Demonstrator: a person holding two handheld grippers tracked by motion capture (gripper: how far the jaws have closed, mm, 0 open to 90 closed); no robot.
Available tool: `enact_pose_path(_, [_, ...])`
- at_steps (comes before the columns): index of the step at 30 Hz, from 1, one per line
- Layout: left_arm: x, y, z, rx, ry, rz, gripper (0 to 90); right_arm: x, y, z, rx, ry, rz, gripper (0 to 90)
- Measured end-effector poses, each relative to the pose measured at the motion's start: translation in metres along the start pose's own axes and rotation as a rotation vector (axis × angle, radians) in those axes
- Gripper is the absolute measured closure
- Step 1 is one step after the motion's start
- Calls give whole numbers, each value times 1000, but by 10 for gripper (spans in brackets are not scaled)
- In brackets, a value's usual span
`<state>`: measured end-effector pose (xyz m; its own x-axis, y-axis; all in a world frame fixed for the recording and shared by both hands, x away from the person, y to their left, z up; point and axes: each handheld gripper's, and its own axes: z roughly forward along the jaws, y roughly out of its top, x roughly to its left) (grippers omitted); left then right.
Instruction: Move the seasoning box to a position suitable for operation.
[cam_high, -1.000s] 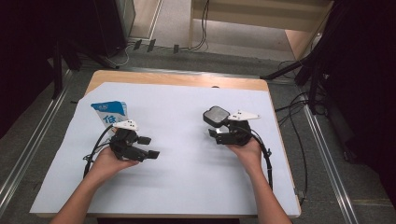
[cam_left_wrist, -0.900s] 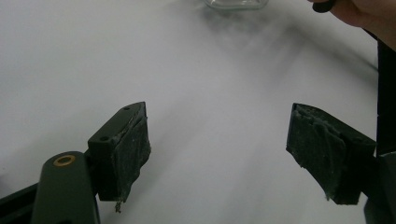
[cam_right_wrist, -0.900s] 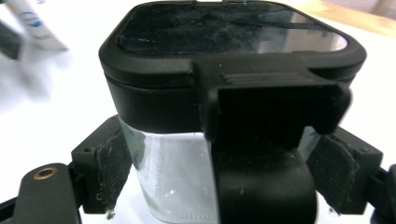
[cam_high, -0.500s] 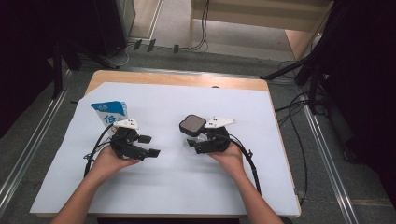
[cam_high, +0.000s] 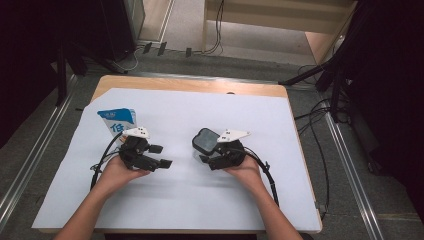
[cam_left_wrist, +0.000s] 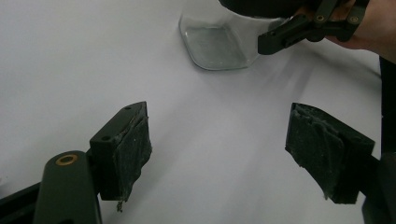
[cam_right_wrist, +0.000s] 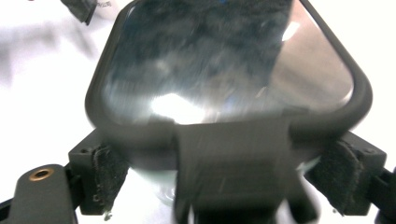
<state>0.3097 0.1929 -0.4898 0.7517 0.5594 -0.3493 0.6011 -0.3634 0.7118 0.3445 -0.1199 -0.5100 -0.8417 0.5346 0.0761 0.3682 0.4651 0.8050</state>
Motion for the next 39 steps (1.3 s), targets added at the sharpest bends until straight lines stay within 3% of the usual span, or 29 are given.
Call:
enact_pose_path(6, [-1,3,3,10,-4,7,224,-1,-1,-3,-24,22,37,113])
enact_pose_path(9, [-1,4,4,5,-4,12,229,0,-1,-6,-26,18,36,100])
enact_pose_path(13, [-5,9,3,1,-10,48,286,2,-1,-14,-4,-11,15,45])
enact_pose_path(19, [-3,15,4,8,-32,45,426,6,-8,-30,16,-2,7,45])
enact_pose_path(24, [0,22,7,11,-48,40,593,3,-13,-53,-33,15,49,47])
enact_pose_path(25, [0,24,8,14,-56,40,635,3,-14,-58,-40,12,60,63])
enact_pose_path(27, [2,29,9,17,-70,39,729,2,-16,-65,-61,2,72,198])
enact_pose_path(29, [3,35,11,13,-66,49,804,1,-19,-72,-87,14,96,314])
enact_pose_path(32, [8,44,15,15,-58,31,874,0,-23,-79,-113,14,130,475])
enact_pose_path(35, [10,51,23,17,-63,41,900,2,-25,-83,-121,6,151,623])
enact_pose_path(39, [13,52,34,7,-67,45,900,5,-29,-82,-107,-24,160,707])
